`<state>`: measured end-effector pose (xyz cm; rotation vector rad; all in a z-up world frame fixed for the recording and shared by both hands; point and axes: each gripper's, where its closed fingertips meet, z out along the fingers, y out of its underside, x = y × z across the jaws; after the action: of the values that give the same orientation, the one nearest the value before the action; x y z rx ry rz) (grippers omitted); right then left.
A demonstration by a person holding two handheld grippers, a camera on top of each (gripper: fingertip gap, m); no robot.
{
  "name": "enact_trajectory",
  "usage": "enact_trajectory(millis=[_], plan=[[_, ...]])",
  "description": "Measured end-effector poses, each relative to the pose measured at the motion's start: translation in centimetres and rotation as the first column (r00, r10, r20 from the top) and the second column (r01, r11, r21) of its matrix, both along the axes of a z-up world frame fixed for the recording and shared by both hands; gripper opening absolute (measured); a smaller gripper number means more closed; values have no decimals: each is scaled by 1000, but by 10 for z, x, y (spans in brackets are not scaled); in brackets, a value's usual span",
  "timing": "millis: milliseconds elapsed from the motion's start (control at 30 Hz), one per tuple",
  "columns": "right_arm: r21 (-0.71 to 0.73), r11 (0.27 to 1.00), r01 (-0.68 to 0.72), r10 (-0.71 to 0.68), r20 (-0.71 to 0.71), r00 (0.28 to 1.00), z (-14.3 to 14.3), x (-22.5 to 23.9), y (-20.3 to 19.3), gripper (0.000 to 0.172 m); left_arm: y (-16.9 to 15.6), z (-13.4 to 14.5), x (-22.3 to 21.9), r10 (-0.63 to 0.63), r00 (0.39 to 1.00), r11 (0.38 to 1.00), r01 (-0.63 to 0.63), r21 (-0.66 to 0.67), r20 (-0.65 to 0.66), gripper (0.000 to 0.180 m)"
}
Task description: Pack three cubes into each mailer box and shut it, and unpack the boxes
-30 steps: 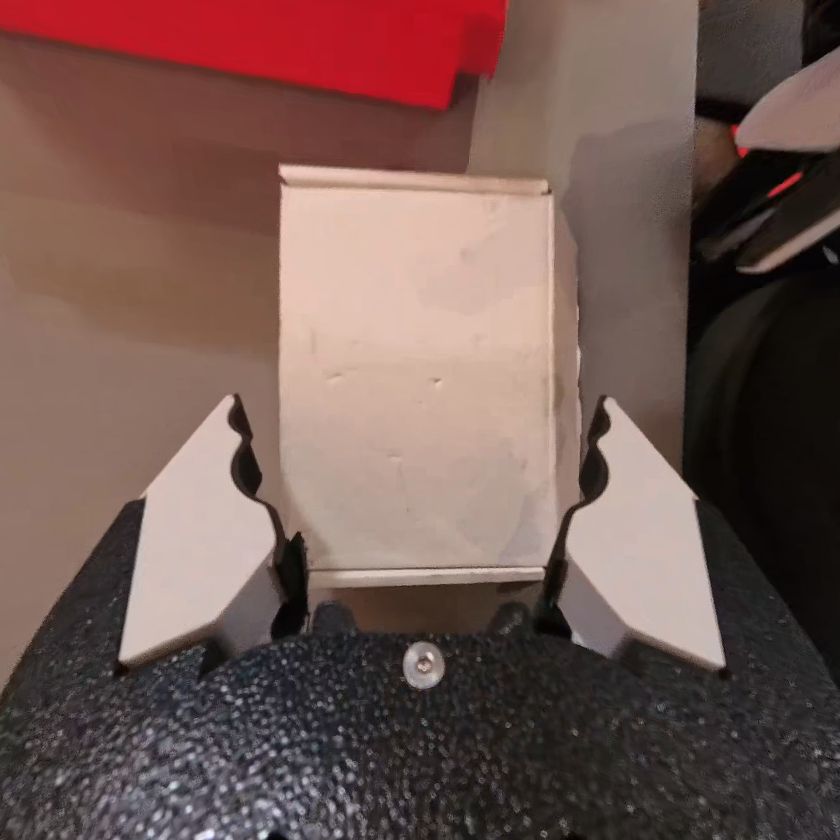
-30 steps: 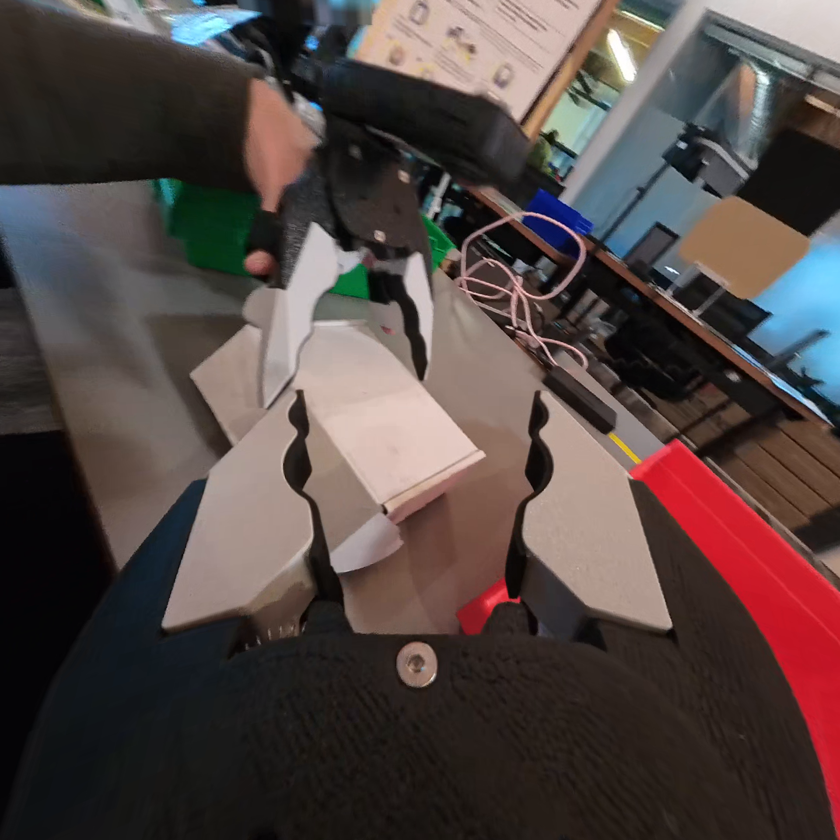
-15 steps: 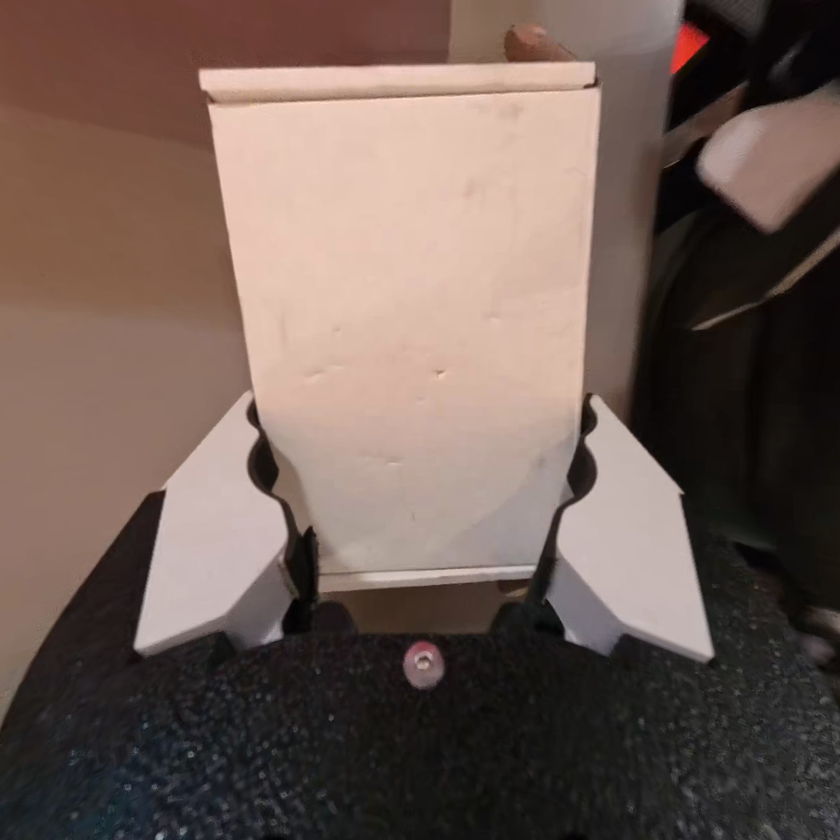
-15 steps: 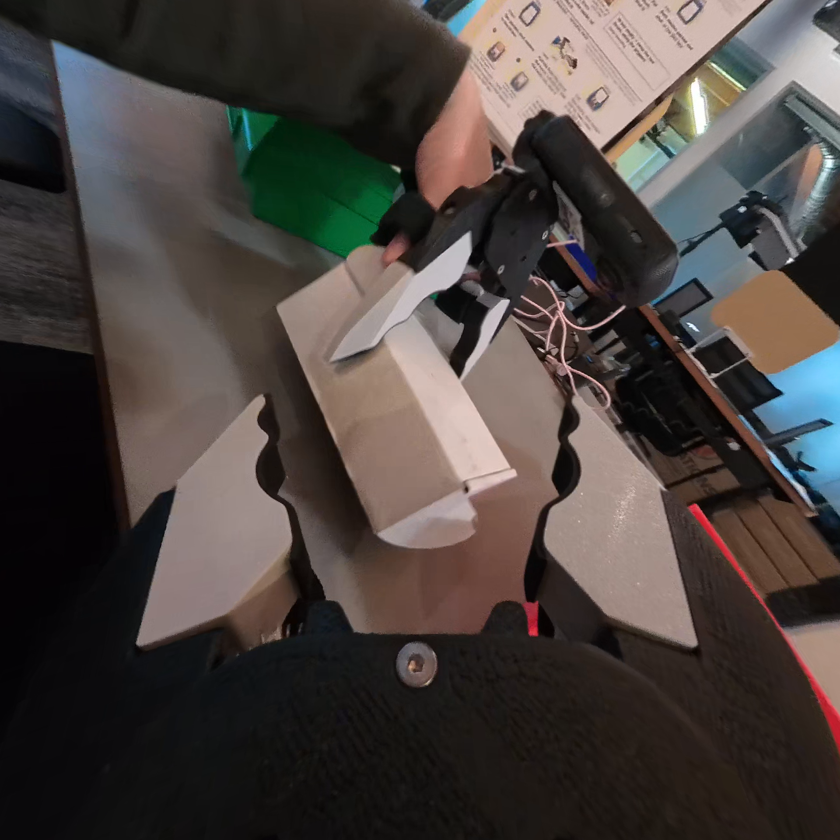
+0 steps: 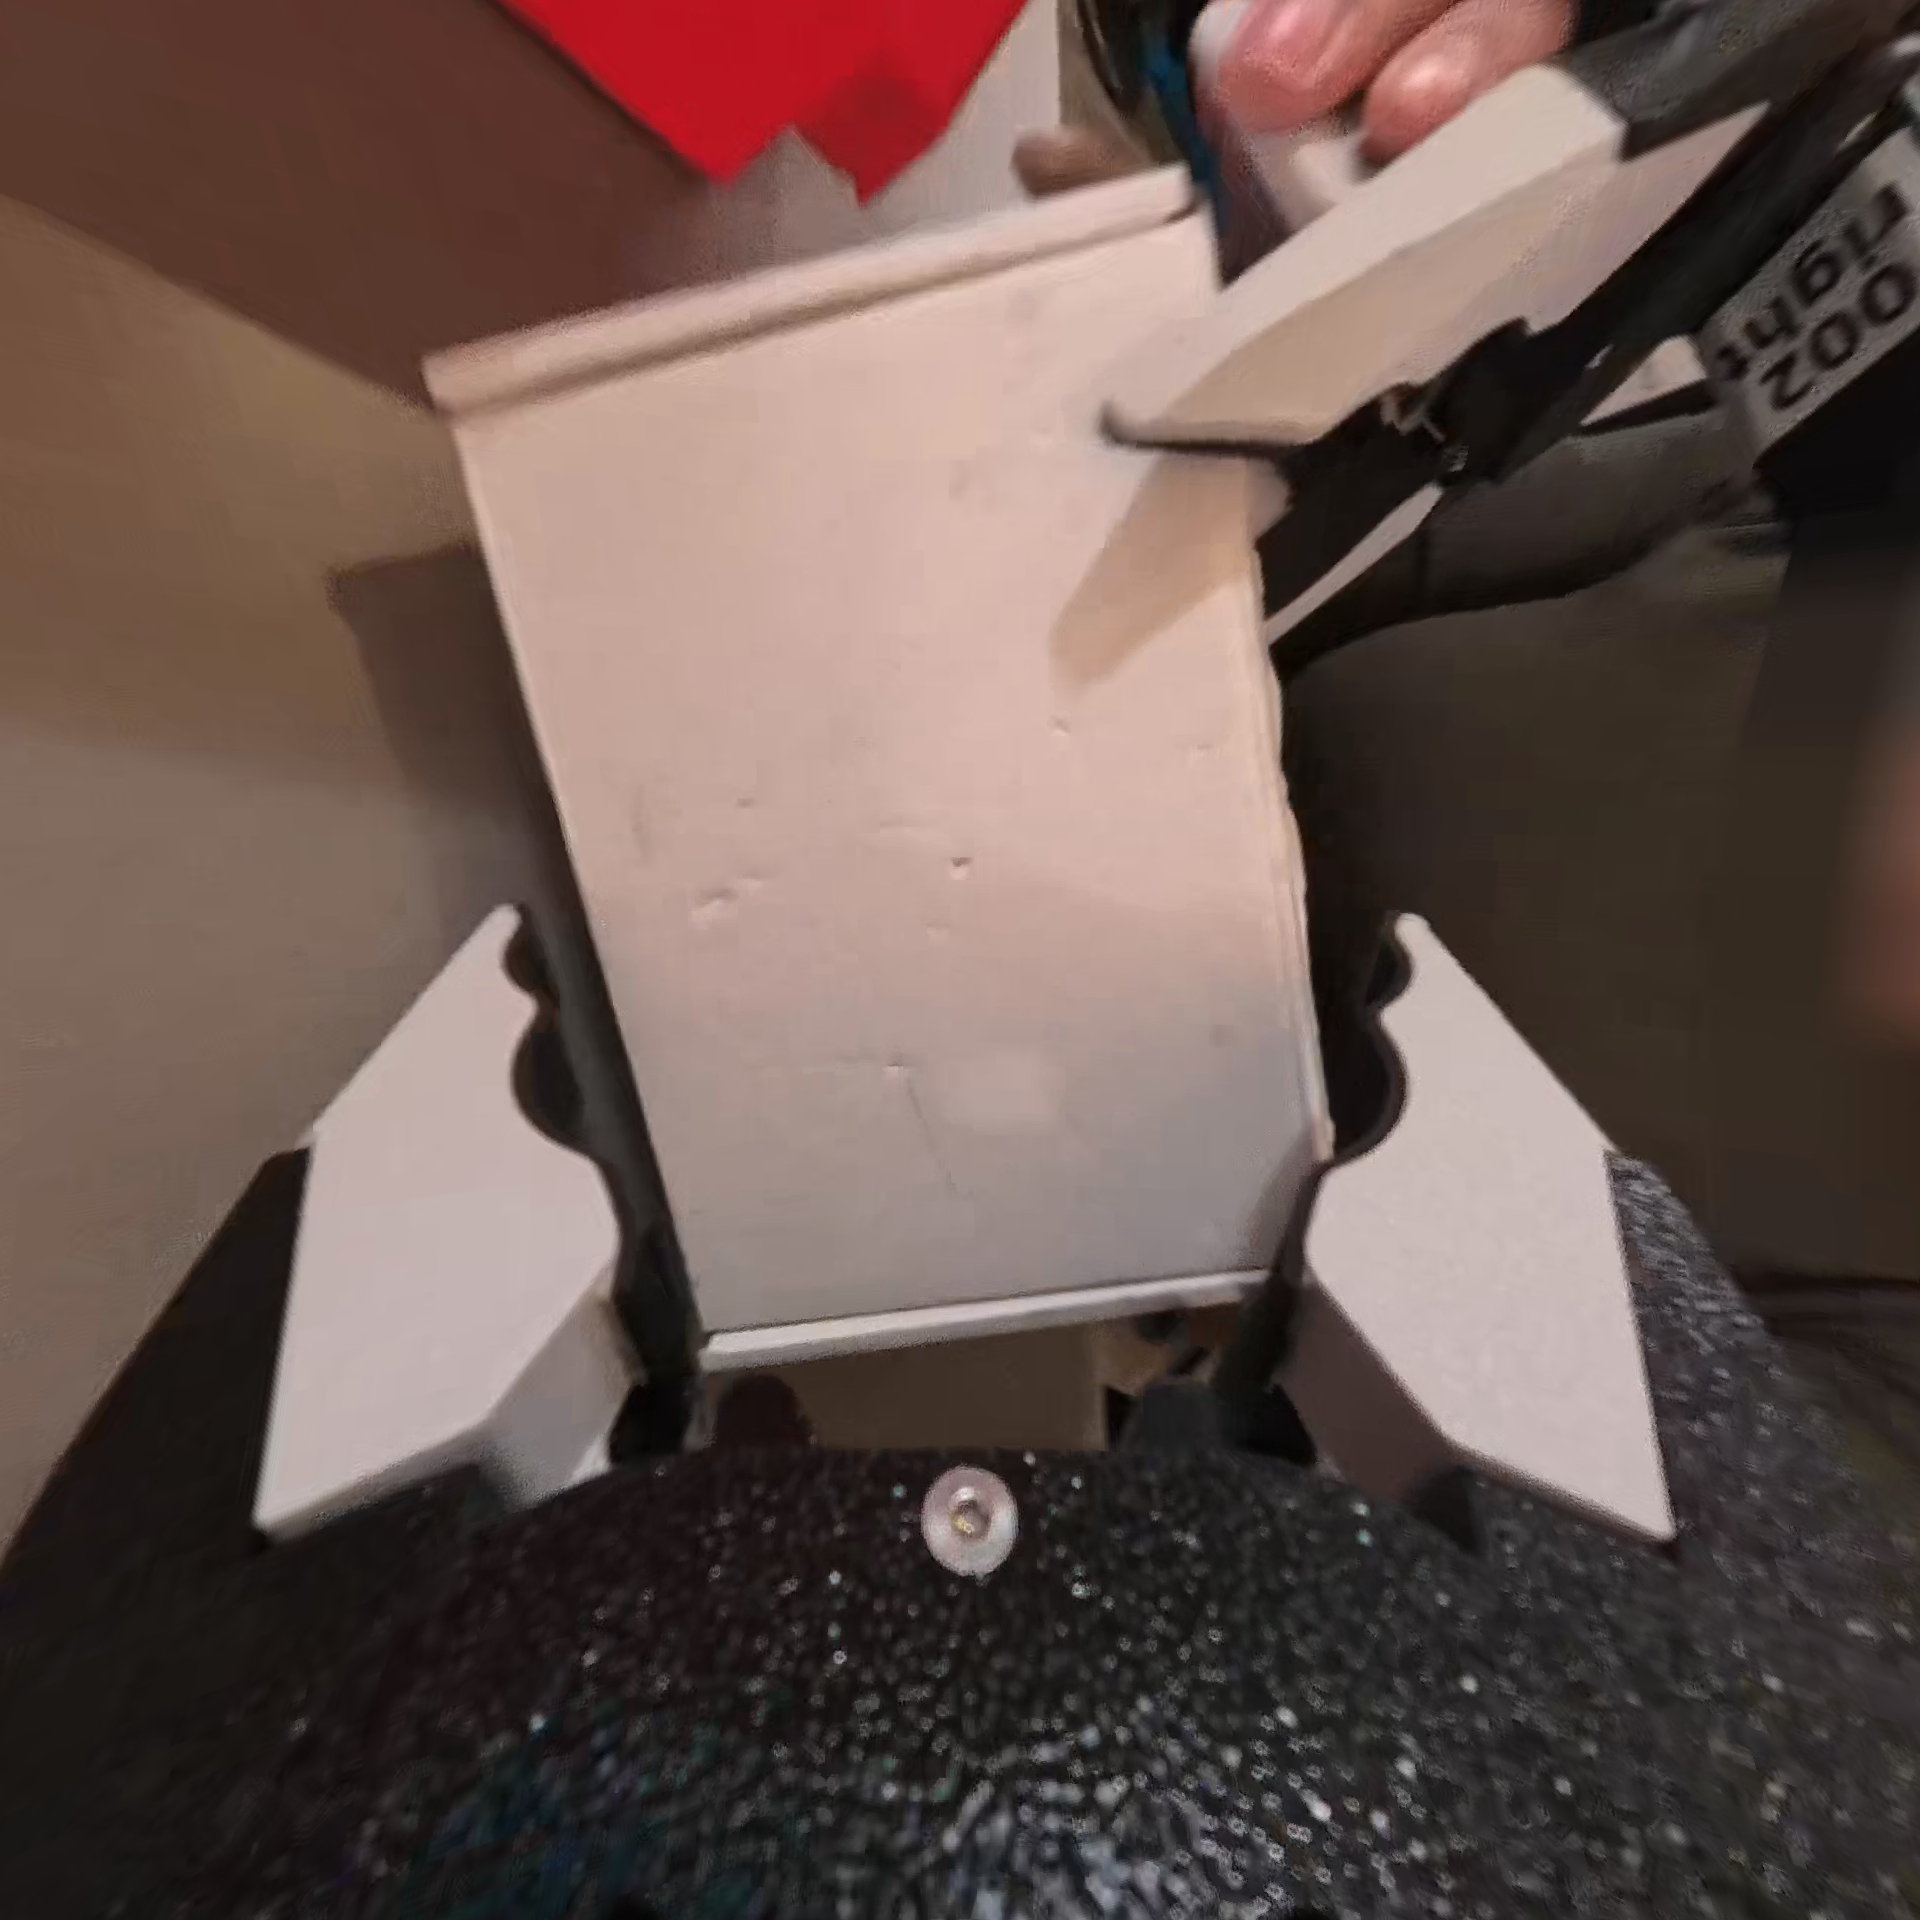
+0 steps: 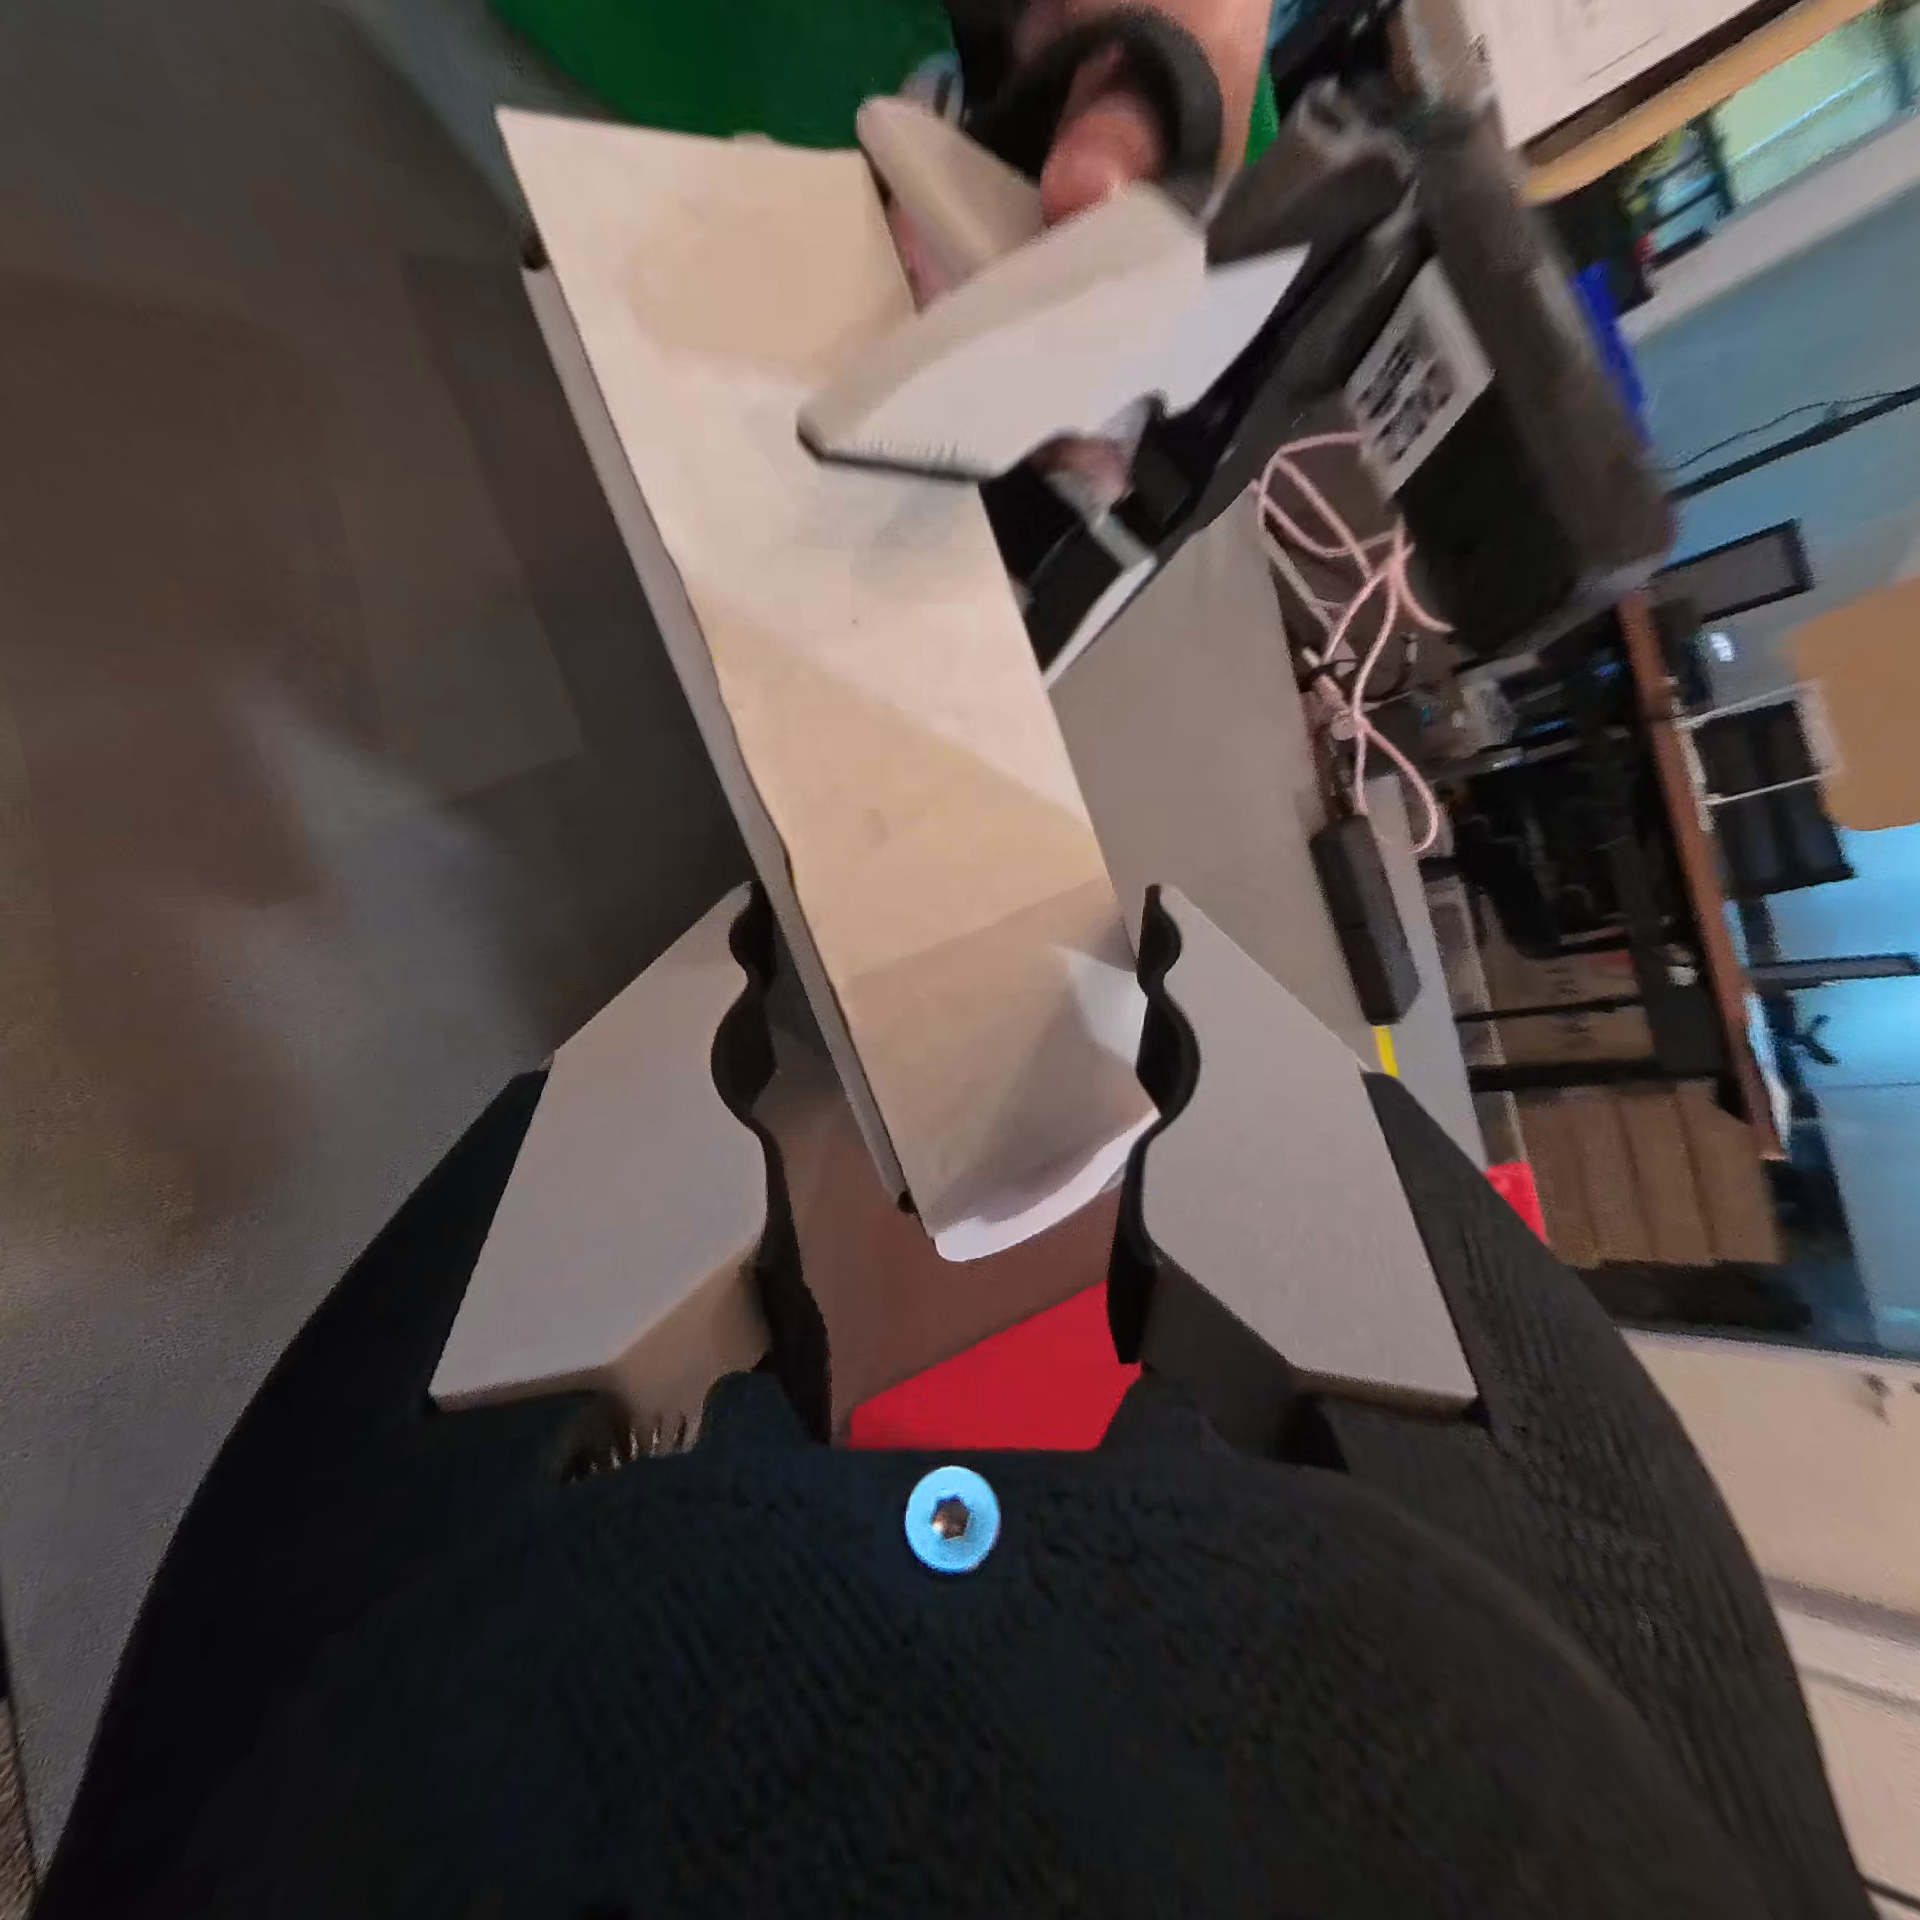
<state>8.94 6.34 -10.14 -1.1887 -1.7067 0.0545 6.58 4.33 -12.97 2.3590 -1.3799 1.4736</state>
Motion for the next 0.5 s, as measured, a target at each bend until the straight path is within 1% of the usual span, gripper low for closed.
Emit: enact_trajectory(millis=[33,100,167,200,267,300,333,367,433,467,500], plan=[[-17,1000,-8,8,18,1000,0,0,1,69,8,6,1,19,999,997,-21,78,26,156],[-56,998,-15,18,52,998,1,2,3,69,26,26,0,75,993,964,-96,247,95,159],[-108,994,-8,17,78,997,2,4,7,68,41,51,-6,139,977,893,-195,405,165,158],[-134,991,-7,19,89,996,2,5,9,68,43,62,-11,168,969,841,-238,486,183,158],[-195,981,2,19,105,994,4,8,13,68,41,81,-19,204,949,695,-312,648,239,158],[-224,974,9,17,114,993,4,9,16,68,35,89,-21,214,936,624,-351,698,279,158],[-251,968,16,16,124,992,5,11,18,68,30,97,-22,233,915,554,-403,728,329,158],[-274,961,28,10,137,991,5,12,20,68,27,103,-23,269,881,480,-473,739,389,159],[-300,952,52,0,170,986,5,12,22,68,30,115,-29,370,753,294,-651,700,544,158],[-299,953,52,4,183,983,5,12,22,68,23,114,-28,377,710,256,-697,670,594,158],[-291,956,44,13,192,981,4,11,21,68,15,110,-25,382,670,241,-737,631,637,159]])
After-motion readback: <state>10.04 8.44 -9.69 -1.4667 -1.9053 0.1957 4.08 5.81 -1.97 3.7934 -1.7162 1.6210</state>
